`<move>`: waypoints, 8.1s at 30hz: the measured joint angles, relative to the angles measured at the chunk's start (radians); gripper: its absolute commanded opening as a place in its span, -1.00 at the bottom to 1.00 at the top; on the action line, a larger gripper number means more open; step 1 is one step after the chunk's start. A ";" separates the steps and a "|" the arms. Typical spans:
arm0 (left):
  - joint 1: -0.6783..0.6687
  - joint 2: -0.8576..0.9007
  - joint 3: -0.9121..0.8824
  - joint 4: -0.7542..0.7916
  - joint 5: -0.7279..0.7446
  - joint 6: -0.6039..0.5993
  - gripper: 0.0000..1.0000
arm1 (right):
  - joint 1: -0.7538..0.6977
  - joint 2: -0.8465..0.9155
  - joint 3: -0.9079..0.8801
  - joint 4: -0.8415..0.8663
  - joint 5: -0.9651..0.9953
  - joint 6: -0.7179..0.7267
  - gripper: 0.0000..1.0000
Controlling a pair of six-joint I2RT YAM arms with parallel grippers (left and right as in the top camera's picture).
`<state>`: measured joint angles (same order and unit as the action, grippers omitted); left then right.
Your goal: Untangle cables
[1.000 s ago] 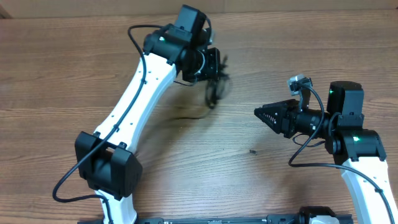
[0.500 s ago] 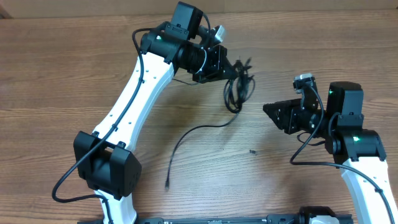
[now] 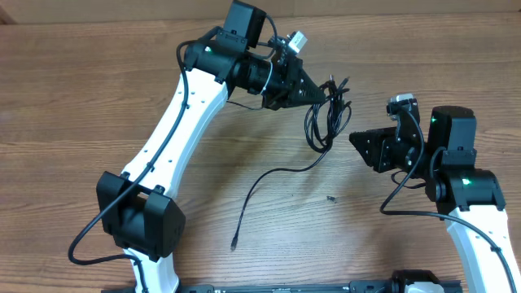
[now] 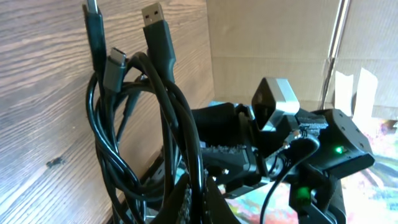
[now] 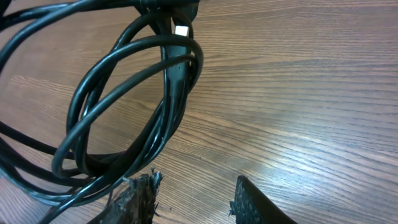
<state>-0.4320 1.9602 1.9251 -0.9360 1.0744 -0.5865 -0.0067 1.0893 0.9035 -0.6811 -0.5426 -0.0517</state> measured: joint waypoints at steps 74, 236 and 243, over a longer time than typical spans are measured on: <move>0.066 0.006 0.000 0.085 0.027 -0.139 -0.92 | 0.000 -0.073 0.004 -0.055 -0.049 0.022 -0.54; 0.059 0.006 0.017 -0.242 0.000 0.326 0.50 | 0.000 -0.332 0.004 0.201 -0.142 0.177 -0.81; 0.031 0.006 0.017 -0.214 0.136 0.367 0.50 | 0.000 -0.332 0.004 0.259 -0.143 0.221 -0.81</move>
<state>-0.4015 1.9659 1.9419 -1.1500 1.2106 -0.2195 -0.0067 0.7570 0.9073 -0.4217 -0.6857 0.1692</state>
